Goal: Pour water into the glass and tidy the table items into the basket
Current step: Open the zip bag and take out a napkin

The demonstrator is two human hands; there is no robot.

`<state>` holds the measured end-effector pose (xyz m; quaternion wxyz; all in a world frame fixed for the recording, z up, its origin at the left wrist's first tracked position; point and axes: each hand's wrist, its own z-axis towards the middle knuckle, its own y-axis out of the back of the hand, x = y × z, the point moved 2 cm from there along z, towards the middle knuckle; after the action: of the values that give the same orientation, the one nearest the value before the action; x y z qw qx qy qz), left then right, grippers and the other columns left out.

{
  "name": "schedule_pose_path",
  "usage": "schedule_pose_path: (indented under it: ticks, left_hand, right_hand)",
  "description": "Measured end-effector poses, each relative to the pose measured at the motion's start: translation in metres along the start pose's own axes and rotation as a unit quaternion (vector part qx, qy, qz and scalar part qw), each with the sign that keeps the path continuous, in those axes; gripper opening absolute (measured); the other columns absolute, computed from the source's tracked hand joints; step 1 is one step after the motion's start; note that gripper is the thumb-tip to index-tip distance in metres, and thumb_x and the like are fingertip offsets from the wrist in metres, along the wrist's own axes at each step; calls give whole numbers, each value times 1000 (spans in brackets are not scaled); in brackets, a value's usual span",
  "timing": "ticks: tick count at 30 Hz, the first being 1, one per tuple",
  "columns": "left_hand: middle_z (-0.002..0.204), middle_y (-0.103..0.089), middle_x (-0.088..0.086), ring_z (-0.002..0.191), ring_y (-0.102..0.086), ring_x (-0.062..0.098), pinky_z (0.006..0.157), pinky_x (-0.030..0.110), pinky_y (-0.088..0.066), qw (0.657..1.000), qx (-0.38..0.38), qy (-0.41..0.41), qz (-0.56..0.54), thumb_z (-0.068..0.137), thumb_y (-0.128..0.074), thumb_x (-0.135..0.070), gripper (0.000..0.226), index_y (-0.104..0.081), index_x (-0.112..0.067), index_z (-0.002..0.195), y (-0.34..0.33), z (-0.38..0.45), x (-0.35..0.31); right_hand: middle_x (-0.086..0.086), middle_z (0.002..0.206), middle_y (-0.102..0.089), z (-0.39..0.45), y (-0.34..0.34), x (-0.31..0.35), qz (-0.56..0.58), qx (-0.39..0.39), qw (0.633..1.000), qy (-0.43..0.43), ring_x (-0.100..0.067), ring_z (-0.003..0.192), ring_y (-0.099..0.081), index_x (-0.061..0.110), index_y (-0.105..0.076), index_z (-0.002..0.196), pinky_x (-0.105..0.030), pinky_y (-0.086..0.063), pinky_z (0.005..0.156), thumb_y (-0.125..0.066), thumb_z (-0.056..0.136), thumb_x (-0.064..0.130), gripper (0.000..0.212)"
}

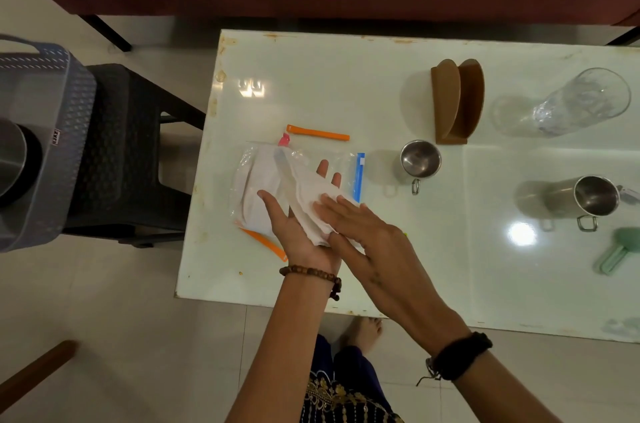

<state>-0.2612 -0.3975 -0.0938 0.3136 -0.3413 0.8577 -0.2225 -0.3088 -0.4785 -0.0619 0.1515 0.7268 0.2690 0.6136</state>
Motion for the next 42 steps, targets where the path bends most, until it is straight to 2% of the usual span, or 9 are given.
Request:
schedule_pose_path:
  ticks: [5,10,14,18,24,29,32,36,42]
  left_hand:
    - [97,-65,2,76,-69,13,60,27,-59,1000,-2,-19,5,87,-14,-66,72,-54,-16,120,-3,0,5]
    - [119,-50,8,107,-48,23,81,35,-47,999,-21,-5,37,86,-7,-66,78,-47,-15,130,-3,0,7]
    - [107,-51,5,83,-51,14,75,26,-45,999,-30,-10,19,86,-11,-66,76,-40,-16,136,-6,3,13]
    - [96,-58,1,78,-59,14,67,28,-53,1000,-7,20,5,84,-23,-68,66,-55,-23,120,-8,3,17]
    - [111,-61,3,98,-60,21,86,37,-52,997,55,38,23,86,-29,-61,63,-48,-19,130,-12,0,11]
    - [117,-59,2,98,-57,19,85,34,-48,998,31,39,27,87,-24,-63,63,-43,-24,134,-26,0,25]
    - [109,-61,-3,91,-57,14,82,28,-45,998,10,24,59,88,-21,-63,60,-44,-30,132,-32,-1,35]
    - [108,-58,-8,101,-57,14,91,30,-44,995,3,-21,95,88,-14,-63,59,-35,-34,135,-36,0,43]
    - [135,-49,0,119,-50,18,94,34,-43,996,49,14,77,88,-24,-62,58,-37,-31,136,-41,5,55]
  right_hand:
    - [11,144,-40,1,-1,1,24,1,999,-24,6,130,-25,23,-43,137,-21,-17,114,-42,98,23,39]
    - [29,131,-35,-4,-9,0,129,18,988,-87,16,119,-33,32,-42,137,-14,-28,105,-43,89,52,52]
    - [39,113,-50,-6,-3,-6,162,-6,982,-93,20,97,-51,32,-50,131,-2,-38,83,-47,91,46,42]
    - [6,58,-45,-5,14,-12,284,-83,948,-116,-2,57,-40,2,-61,69,-14,-33,58,-47,96,26,39]
    - [-35,81,-52,-7,38,-31,380,-180,884,-204,-30,68,-48,-20,-53,88,-32,-38,68,-42,97,18,40]
    - [12,47,-35,-17,29,-22,259,-156,943,-140,-3,47,-32,32,-36,51,-11,-24,51,-44,97,19,49]
    - [16,55,-54,-21,22,-21,210,-159,955,-135,-2,52,-47,30,-68,81,-9,-36,53,-45,97,27,29]
    - [3,110,-71,-25,19,-27,271,-95,940,-182,-5,100,-64,29,-51,132,-22,-52,87,-57,81,55,57]
    - [-20,62,-47,-31,37,-40,263,-191,930,-170,-17,57,-38,1,-63,83,-30,-30,54,-48,94,12,22]
